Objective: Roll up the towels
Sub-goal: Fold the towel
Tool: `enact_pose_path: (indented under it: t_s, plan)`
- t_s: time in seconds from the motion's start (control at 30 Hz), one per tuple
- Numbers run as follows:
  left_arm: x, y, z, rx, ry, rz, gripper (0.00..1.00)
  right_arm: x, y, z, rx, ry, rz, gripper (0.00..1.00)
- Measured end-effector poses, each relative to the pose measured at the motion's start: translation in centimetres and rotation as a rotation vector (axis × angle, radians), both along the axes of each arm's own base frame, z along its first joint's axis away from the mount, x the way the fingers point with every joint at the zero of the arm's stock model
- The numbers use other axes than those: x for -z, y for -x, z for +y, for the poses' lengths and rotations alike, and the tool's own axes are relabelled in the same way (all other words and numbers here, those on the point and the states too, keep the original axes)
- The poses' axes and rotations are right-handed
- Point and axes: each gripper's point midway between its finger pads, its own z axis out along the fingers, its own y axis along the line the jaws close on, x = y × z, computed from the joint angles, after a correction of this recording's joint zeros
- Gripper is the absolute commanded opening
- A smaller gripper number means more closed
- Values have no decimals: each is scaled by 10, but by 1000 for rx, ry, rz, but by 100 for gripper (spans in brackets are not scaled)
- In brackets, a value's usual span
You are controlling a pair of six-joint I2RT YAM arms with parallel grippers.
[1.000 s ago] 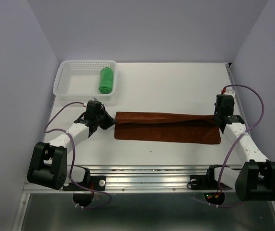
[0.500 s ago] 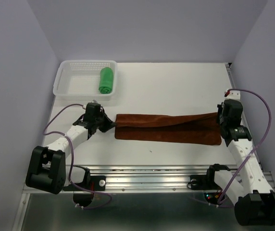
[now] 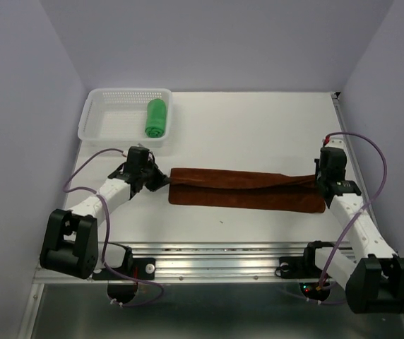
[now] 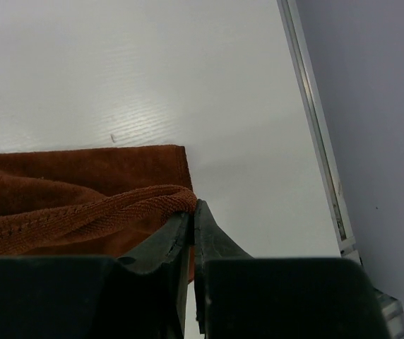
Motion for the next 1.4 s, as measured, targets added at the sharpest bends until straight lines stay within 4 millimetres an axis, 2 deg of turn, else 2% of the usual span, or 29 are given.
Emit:
enact_pose_path:
  t_s: [0.07,0.17,0.33,0.4,0.57,0.6,0.77,1.0,1.13,1.23,1.4]
  plan:
    - [-9,-13,-1,-7,-6,-19,0,5,0,-3,14,12,20,1]
    - [-20,-28,-4,-11,-1,-54,0,-1,-11,-4,16,18,-24,1]
    - [-6,-46,-10,-15,-6,-10,0,-2,-33,-7,6,36,-41,1]
    - [-9,-57,-12,-18,-7,-9,0,0,-44,-9,8,44,-29,1]
    - [-50,-106,-21,-35,8,-116,0,-4,-81,-21,23,54,-43,1]
    - [-64,-119,-22,-41,15,-154,0,-5,-87,-24,26,54,-51,1]
    - [-90,-151,-25,-52,25,-219,0,-7,-116,-35,31,40,-77,1]
    - [-82,-180,-28,-50,2,-216,0,-20,-157,-40,-26,42,-136,1]
    - [-78,-194,-29,-46,-13,-217,0,-25,-173,-40,-75,60,-153,1]
    - [-80,-198,-27,-43,-24,-219,0,-28,-180,-40,-101,76,-160,1]
    - [-83,-200,-28,-31,-31,-232,0,-27,-179,-38,-131,84,-163,1]
